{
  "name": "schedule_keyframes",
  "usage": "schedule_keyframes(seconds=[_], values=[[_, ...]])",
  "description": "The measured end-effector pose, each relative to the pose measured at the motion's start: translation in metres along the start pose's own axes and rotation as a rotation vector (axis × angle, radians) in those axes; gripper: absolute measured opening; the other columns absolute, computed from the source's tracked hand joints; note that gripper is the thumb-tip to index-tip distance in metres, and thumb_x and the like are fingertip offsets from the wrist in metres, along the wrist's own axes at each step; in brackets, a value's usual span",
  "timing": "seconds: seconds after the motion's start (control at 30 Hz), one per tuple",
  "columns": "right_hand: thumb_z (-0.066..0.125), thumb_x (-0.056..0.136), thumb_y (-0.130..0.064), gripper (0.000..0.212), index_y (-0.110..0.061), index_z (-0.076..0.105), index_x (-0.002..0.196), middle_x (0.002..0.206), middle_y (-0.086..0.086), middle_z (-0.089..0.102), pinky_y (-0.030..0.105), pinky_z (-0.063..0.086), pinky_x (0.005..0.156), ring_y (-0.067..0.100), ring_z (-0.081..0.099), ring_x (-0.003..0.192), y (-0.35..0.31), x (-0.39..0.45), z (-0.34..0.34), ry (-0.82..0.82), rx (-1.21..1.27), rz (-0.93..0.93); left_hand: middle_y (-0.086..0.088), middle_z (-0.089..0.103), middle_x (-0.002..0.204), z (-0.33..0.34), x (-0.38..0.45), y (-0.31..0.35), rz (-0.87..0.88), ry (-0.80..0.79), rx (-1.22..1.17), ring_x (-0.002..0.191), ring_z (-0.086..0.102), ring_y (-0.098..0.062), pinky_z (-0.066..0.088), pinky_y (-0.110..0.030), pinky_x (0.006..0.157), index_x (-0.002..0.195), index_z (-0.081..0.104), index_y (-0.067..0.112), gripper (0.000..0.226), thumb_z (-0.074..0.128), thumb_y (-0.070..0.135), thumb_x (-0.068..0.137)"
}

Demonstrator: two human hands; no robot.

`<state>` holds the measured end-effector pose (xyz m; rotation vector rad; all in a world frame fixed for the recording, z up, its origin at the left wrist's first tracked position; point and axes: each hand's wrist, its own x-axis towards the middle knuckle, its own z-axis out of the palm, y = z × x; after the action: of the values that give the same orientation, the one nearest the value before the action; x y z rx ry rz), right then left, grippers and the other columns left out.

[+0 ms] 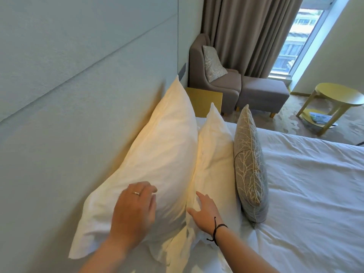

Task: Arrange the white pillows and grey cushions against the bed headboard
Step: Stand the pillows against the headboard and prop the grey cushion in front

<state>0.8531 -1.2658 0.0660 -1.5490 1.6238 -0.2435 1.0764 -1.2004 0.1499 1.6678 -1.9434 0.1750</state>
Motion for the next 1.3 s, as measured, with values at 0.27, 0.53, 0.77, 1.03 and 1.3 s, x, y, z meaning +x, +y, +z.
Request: schedule_keyframes(seconds=[0.27,0.53,0.77,1.03,1.3], values=[[0.06,0.089,-0.037,0.073,-0.025,0.025,0.152,0.16,-0.001,0.018,0.026,0.02,0.113,0.012,0.02,0.145,0.073,-0.02,-0.006,0.056,0.274,0.178,0.007,0.062,0.12,0.142,-0.017,0.079,-0.855,-0.838,-0.655,0.116,0.059,-0.019,0.048,-0.032,0.096,0.12,0.055,0.017,0.048,0.065,0.049,0.085],[0.065,0.085,-0.053,0.082,-0.028,0.025,0.152,0.155,-0.003,0.034,0.033,0.03,0.114,0.015,0.032,0.141,0.114,-0.009,0.0,0.15,0.52,0.202,-0.009,0.072,0.095,0.178,0.005,0.091,-0.967,-0.694,-0.545,0.089,0.068,-0.027,0.049,-0.031,0.072,0.097,0.069,0.007,0.036,0.072,0.04,0.085],[0.059,0.079,-0.069,0.094,-0.039,0.008,0.153,0.161,0.001,0.014,0.035,0.021,0.118,0.017,0.017,0.147,0.095,-0.003,-0.004,0.169,0.628,0.231,0.003,0.043,0.056,0.139,0.02,0.113,-0.777,-0.557,-0.416,0.051,0.041,-0.013,0.031,-0.03,0.05,0.057,0.044,0.015,0.041,0.064,0.029,0.09],[0.056,0.075,-0.075,0.101,-0.037,0.005,0.154,0.161,0.0,0.016,0.036,0.023,0.118,0.018,0.019,0.147,0.077,-0.042,0.017,0.089,0.626,0.252,0.001,0.049,0.048,0.089,-0.009,0.09,-0.707,-0.6,-0.347,0.043,0.04,-0.006,0.034,-0.021,0.046,0.056,0.055,0.007,0.041,0.066,0.028,0.09],[0.052,0.071,-0.08,0.093,-0.055,0.004,0.147,0.162,-0.002,-0.01,0.041,0.022,0.117,0.024,0.007,0.149,0.062,-0.035,0.01,0.08,0.483,0.211,0.0,0.064,0.066,0.083,-0.03,0.058,-0.961,-0.588,-0.599,0.061,0.056,-0.016,0.043,-0.032,0.06,0.077,0.064,0.006,0.028,0.072,0.032,0.086]])
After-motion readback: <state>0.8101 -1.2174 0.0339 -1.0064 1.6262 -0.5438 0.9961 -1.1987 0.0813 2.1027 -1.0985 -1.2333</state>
